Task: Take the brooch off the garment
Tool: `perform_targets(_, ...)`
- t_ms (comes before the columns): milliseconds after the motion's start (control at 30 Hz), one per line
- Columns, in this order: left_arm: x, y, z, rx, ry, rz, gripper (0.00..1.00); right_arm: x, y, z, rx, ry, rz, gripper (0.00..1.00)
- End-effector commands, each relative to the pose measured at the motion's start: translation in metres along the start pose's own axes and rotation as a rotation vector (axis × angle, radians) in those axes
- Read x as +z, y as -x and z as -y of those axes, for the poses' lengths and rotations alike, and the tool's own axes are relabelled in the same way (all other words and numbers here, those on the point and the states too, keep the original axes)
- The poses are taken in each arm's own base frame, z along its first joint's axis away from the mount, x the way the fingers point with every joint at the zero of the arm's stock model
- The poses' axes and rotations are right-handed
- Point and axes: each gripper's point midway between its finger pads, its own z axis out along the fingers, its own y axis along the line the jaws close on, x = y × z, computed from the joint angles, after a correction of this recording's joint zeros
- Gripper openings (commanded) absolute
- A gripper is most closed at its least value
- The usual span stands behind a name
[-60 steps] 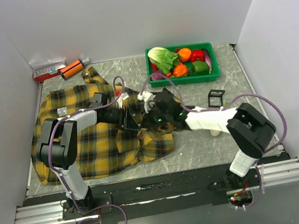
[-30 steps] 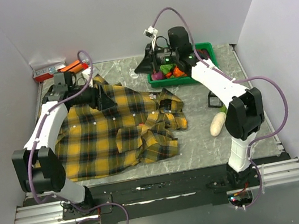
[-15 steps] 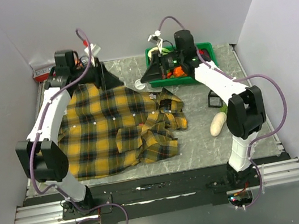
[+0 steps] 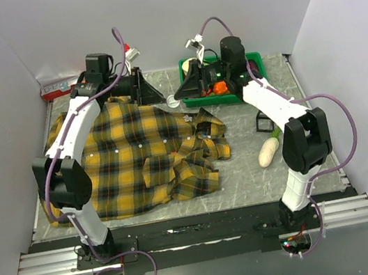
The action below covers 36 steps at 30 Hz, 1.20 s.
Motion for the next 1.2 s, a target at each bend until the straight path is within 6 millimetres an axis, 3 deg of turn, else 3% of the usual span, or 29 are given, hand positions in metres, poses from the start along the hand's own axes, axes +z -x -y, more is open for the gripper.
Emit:
perform_targets(0, 0.002, 0.010, 0.021, 0.029, -0.078, 0.008, 0.68, -0.001, 0.031, -0.030, -0.124, 0.017, 0.053, 0.00)
perform_targets(700, 0.018, 0.014, 0.022, 0.043, -0.149, -0.006, 0.48, 0.003, 0.031, -0.018, -0.099, -0.008, 0.064, 0.00)
perform_targets(1000, 0.021, 0.013, 0.018, 0.021, -0.159, -0.007, 0.45, 0.007, 0.030, -0.021, -0.114, -0.003, 0.056, 0.00)
perform_targets(1167, 0.021, 0.012, 0.020, 0.009, -0.183, -0.012, 0.49, 0.006, 0.029, -0.019, -0.109, -0.011, 0.057, 0.00)
